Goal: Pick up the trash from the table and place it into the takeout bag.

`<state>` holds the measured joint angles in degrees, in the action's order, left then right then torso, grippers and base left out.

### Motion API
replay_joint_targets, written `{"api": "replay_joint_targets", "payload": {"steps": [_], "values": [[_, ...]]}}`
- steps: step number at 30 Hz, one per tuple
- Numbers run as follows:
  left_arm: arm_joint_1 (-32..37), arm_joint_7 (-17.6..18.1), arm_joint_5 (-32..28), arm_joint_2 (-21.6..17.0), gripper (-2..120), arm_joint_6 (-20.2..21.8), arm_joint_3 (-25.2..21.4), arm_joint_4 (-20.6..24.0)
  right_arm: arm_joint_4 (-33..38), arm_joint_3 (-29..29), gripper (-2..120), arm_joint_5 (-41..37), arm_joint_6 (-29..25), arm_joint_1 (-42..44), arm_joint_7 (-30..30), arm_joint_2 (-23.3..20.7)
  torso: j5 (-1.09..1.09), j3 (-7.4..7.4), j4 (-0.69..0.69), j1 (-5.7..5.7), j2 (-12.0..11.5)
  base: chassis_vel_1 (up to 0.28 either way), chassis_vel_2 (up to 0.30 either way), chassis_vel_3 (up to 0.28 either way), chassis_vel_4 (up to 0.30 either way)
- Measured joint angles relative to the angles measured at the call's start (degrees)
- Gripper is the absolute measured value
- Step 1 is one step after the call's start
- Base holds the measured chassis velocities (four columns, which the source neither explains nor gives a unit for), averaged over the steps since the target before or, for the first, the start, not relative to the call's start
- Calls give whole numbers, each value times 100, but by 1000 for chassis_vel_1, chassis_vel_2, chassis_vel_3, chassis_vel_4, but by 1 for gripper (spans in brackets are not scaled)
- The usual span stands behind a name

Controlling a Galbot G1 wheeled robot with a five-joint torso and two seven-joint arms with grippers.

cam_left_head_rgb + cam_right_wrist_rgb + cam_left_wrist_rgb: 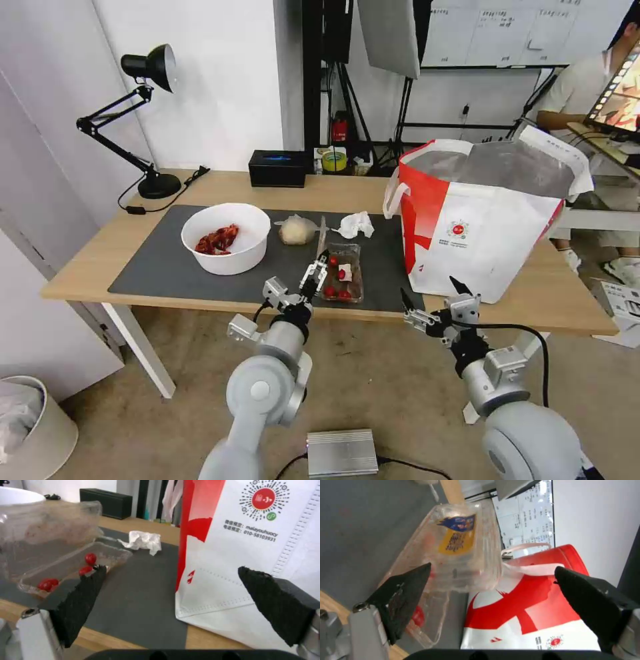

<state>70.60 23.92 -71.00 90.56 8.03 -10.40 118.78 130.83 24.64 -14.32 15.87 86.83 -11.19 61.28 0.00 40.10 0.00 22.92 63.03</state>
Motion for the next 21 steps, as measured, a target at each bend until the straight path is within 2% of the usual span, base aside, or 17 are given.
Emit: {"api": "replay_joint_targets", "payload": {"steps": [12,16,21], "values": [[38,-13,166,43,100,22,143,79,66,138,100,-4,-4,91,0,-33,0,0,0,0,0,0,0,0,0],[32,-39,269,-91,100,43,128,135,78,151,100,-9,-4,96,0,-36,0,0,0,0,0,0,0,0,0],[-97,-204,576,-488,97,171,130,163,86,157,100,-13,-4,96,0,-48,-1,0,0,0,0,0,0,0,0]]}}
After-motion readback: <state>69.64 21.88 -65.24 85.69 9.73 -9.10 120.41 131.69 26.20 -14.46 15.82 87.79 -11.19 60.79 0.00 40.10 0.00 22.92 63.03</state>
